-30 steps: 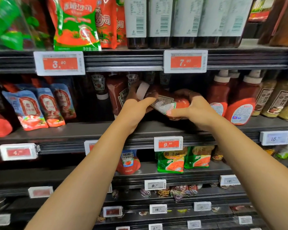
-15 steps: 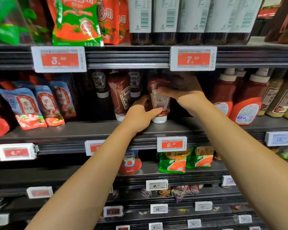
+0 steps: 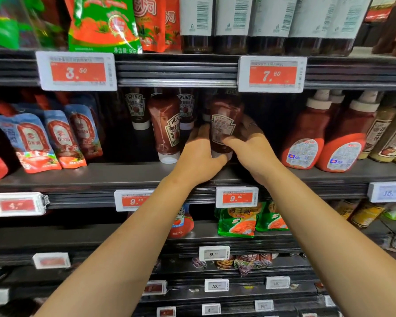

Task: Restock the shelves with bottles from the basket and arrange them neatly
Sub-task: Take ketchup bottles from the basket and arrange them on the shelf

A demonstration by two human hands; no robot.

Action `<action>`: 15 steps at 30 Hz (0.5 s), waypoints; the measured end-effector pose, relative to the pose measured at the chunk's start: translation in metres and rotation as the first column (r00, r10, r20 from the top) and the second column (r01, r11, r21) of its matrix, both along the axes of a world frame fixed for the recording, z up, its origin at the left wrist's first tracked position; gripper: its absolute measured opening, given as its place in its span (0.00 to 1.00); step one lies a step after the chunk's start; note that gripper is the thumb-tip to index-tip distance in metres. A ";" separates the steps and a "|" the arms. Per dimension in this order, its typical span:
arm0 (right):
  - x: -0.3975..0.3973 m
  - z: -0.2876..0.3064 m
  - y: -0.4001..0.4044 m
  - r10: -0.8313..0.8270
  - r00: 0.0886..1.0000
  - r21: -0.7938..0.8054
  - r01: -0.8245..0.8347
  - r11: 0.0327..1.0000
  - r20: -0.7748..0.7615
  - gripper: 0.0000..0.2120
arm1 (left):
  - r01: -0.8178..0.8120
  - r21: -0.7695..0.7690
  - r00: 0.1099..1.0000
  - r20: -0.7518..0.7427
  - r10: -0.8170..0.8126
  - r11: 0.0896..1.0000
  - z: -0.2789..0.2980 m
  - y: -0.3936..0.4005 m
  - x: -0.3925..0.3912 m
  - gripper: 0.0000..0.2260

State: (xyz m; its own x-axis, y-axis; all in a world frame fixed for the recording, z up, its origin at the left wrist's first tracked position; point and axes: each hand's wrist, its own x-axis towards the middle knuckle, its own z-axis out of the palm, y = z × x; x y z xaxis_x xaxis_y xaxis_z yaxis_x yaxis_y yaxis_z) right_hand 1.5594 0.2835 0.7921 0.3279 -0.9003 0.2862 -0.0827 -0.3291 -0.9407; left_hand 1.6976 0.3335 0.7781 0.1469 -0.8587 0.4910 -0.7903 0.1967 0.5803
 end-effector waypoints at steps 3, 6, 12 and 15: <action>-0.005 -0.001 0.008 0.048 0.999 -0.020 -0.048 0.999 -0.011 0.26 | 0.040 0.057 0.997 -0.064 -0.036 0.998 0.003 -0.004 0.000 0.32; -0.008 -0.002 0.017 0.049 0.998 -0.066 -0.052 0.996 -0.046 0.25 | 0.025 0.138 0.995 -0.102 -0.011 0.990 0.005 -0.012 -0.002 0.33; -0.018 0.006 0.004 0.006 0.993 0.023 -0.009 1.000 0.115 0.20 | 0.078 0.145 0.968 -0.249 -0.040 0.986 0.000 -0.021 0.003 0.31; -0.019 0.019 -0.008 0.017 0.988 0.101 -0.033 0.994 0.156 0.21 | 0.099 0.215 0.963 -0.265 -0.040 0.972 -0.002 -0.022 0.007 0.31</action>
